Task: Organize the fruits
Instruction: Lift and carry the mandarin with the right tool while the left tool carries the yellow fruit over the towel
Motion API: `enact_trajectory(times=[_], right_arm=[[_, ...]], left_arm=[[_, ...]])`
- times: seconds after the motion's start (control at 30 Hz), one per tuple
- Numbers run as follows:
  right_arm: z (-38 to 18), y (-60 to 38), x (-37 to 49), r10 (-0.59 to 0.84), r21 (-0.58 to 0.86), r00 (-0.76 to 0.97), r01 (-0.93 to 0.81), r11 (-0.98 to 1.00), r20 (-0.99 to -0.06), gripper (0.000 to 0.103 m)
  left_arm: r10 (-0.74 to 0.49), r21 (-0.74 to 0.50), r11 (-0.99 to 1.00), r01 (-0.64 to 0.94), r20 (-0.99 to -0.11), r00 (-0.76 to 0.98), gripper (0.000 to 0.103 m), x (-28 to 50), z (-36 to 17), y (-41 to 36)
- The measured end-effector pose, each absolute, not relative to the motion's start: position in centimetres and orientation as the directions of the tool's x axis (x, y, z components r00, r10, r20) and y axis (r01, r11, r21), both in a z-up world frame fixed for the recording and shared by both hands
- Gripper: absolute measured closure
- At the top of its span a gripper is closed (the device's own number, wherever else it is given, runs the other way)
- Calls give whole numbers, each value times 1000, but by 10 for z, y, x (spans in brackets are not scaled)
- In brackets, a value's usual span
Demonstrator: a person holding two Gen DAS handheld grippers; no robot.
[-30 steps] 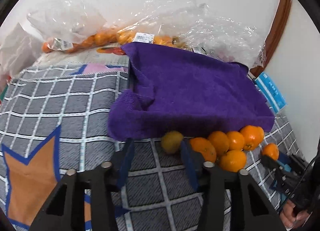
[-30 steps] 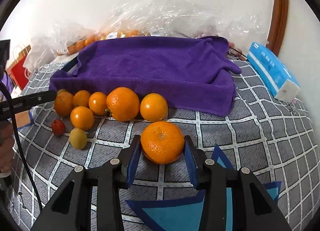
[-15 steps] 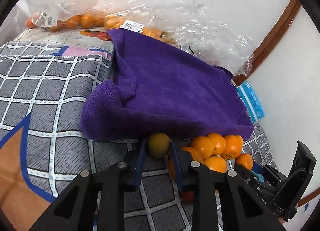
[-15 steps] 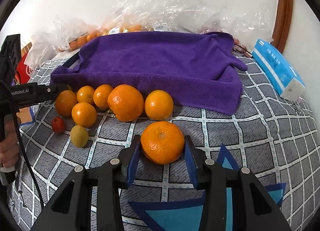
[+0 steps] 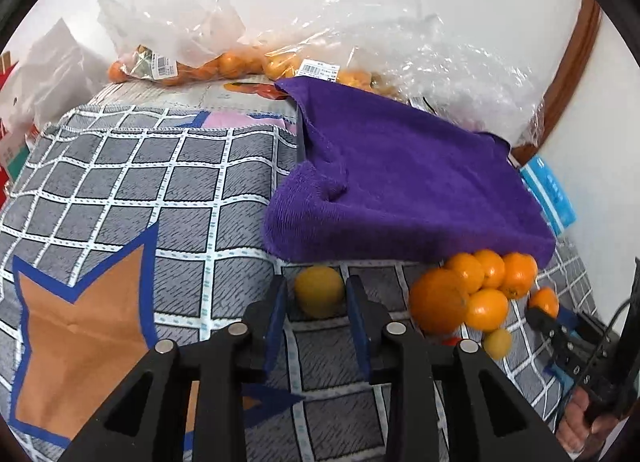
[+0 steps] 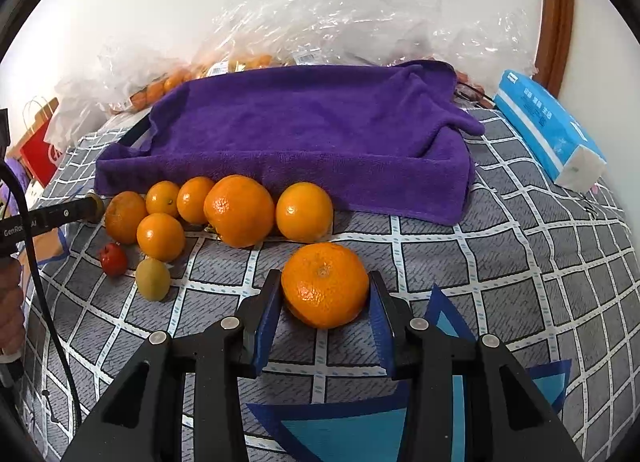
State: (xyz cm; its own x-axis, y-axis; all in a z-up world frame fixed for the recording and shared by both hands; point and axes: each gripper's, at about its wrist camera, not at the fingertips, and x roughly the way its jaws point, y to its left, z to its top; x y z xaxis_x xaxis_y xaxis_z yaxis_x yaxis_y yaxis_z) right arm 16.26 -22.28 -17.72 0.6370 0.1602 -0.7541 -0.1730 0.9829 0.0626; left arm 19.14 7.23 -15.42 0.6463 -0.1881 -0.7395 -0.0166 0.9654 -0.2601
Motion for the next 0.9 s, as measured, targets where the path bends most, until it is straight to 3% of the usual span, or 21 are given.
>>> enact_trajectory(times=[0.07,0.37,0.57,0.9], right_arm=[[-178,-222,162,155,58,637,-171,984,-755,61],[-175,-224,158,164,66,657,-172,983,-736,61],[-176,-223,159,138,52,651,-149,987,-747,61],[-174,-221,158,128,37,659,-151,988,-741,61]], left_arm=[[-189,-258,966,-12,-737,649,76,192,-160,69],[-219,-317,948,-10,-676,703,77,174,-154,73],[-183,-288,957,-22,-663,726,77,169,-148,71],[-235,-222,967,123,-604,762,77,153,-132,47]])
